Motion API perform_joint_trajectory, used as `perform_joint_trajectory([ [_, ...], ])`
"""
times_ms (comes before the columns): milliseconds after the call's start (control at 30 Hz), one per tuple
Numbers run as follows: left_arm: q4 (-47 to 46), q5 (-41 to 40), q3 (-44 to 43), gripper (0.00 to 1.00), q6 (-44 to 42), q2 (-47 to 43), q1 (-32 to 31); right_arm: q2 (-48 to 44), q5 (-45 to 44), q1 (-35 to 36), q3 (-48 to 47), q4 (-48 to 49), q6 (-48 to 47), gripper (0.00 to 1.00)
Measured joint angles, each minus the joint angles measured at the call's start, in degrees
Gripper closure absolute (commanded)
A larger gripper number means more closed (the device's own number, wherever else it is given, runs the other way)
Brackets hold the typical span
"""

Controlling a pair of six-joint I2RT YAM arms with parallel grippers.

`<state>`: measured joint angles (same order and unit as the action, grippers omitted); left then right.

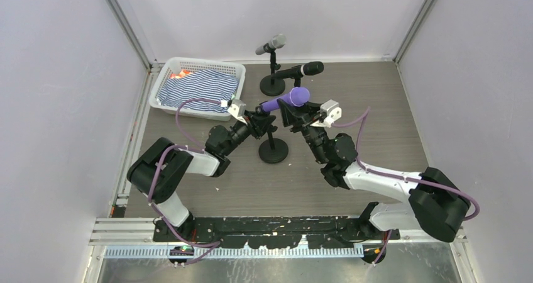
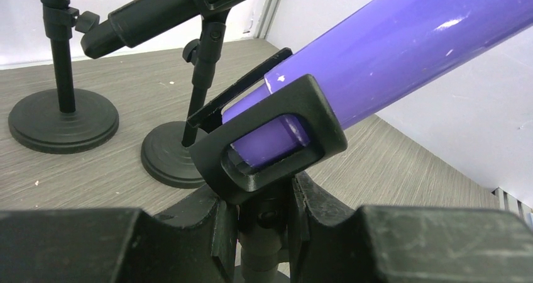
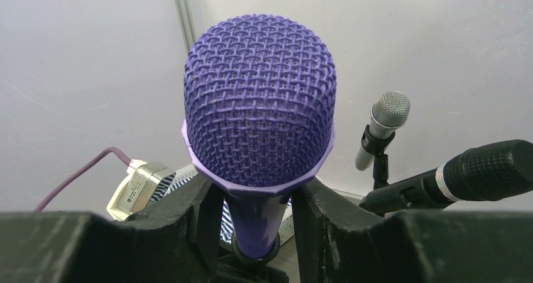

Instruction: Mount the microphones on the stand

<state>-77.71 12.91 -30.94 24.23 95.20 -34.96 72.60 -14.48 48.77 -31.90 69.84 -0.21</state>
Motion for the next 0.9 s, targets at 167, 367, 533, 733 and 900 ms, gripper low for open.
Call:
perform_joint_trajectory([
  [167, 0.4, -0.7, 0.0, 1.0, 0.4, -0.2, 0.0, 2.5, -1.0, 0.7, 0.4, 4.0, -0.8, 0.99],
  [367, 0.5, -1.4, 0.0, 1.0, 0.7, -0.2, 0.0, 5.2, -1.5, 0.7, 0.6, 7.9, -0.1, 0.99],
  [533, 0.6, -2.1, 0.0, 1.0, 0.9, -0.3, 0.1, 7.8, -2.0, 0.6, 0.1, 10.4, 1.2, 0.99],
  [733, 1.2, -3.1, 0.0, 1.0, 1.1, -0.6, 0.3, 10.7, -2.2, 0.1, -1.7, 11.1, 3.2, 0.99],
  [900, 2.0, -3.1, 0.0, 1.0, 1.1, -1.0, 0.5, 11.6, -2.1, -0.2, -2.8, 10.3, 4.4, 0.99],
])
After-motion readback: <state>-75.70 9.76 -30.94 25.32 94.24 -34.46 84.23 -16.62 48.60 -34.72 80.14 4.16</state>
